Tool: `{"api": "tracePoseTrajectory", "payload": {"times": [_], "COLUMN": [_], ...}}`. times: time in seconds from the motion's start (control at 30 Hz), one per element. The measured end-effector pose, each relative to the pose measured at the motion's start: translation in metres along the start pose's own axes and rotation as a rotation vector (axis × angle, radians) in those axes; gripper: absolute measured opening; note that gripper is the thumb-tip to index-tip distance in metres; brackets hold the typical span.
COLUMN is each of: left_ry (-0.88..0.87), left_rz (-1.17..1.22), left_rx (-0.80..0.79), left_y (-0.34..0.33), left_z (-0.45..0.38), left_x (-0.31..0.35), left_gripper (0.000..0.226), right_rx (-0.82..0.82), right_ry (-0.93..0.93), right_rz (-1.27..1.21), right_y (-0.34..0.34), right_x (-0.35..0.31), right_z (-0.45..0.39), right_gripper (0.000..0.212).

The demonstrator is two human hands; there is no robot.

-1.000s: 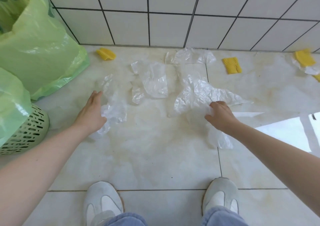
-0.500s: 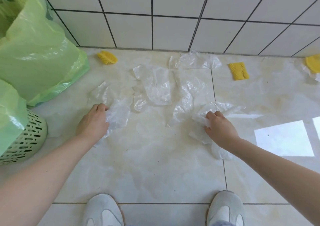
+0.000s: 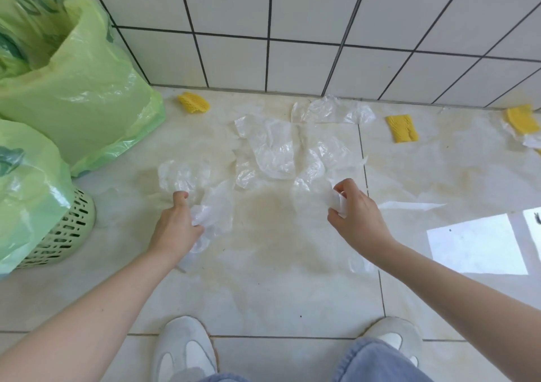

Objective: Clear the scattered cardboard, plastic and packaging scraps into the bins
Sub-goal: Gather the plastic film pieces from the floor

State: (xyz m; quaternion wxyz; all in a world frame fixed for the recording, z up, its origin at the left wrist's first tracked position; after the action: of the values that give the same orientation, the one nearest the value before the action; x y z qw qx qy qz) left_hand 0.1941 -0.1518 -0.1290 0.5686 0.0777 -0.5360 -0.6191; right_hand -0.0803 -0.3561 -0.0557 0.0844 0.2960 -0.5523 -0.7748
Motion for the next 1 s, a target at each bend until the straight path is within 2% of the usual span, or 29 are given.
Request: {"api": "tracePoseTrajectory", "payload": {"times": [0.23, 0.33, 0.47, 0.6, 0.7, 0.8, 0.9, 0.93, 1.0], "left_ry": [-0.197, -0.265, -0.342, -0.389, -0.359, -0.317, -0.262, -0.241, -0.210], "left_rz": [-0.172, -0.114, -0.010, 0.070, 0.160, 0.235, 0.228, 0.230, 0.232], "left_rx": [-0.123, -0.112, -0.052, 0.066, 0.180, 0.271, 0.309, 0.318, 0.343], "left_y": [-0.003, 0.009, 0.033, 0.068, 0.103, 0.138, 0.169, 0.181, 0.206], "left_z": [0.024, 0.030, 0.036, 0.034, 0.028, 0.020, 0.013, 0.011, 0.007], "left_x": [0.010, 0.016, 0.034, 0.048, 0.051, 0.057, 0.067, 0.071, 0.077], "left_gripper": [0.015, 0.022, 0.017, 0.020, 0.020, 0.020, 0.018, 0.013, 0.014], "right_rx": [-0.050, -0.076, -0.131, -0.143, -0.135, -0.148, -0.172, -0.186, -0.208], "right_ry": [0.123, 0.126, 0.166, 0.147, 0.137, 0.127, 0.131, 0.140, 0.155], "right_rz": [-0.108, -0.183, -0.234, -0.319, -0.335, -0.356, -0.449, -0.488, -0.600], "right_y": [-0.007, -0.009, -0.008, 0.004, 0.011, 0.017, 0.024, 0.028, 0.037], "right_x": [-0.072, -0.093, -0.119, -0.138, -0.151, -0.165, -0.186, -0.195, -0.217], "right_z": [0.002, 0.003, 0.009, 0.000, -0.013, -0.025, -0.040, -0.045, -0.057], "right_gripper": [0.022, 0.021, 0.025, 0.030, 0.027, 0.012, 0.035, 0.037, 0.021]}}
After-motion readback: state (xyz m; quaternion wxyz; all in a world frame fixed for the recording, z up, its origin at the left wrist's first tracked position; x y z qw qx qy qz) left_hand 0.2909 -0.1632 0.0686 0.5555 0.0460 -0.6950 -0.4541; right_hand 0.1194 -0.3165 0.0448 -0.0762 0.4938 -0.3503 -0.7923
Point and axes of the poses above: each hand's wrist, its own z-axis away from the middle knuckle, its own y-axis out of the back of the hand, x = y × z, the point moved 10 cm from there along -z, towards the middle knuckle, and after that the axes turned 11 degrees about z, right-handed, at the moved point
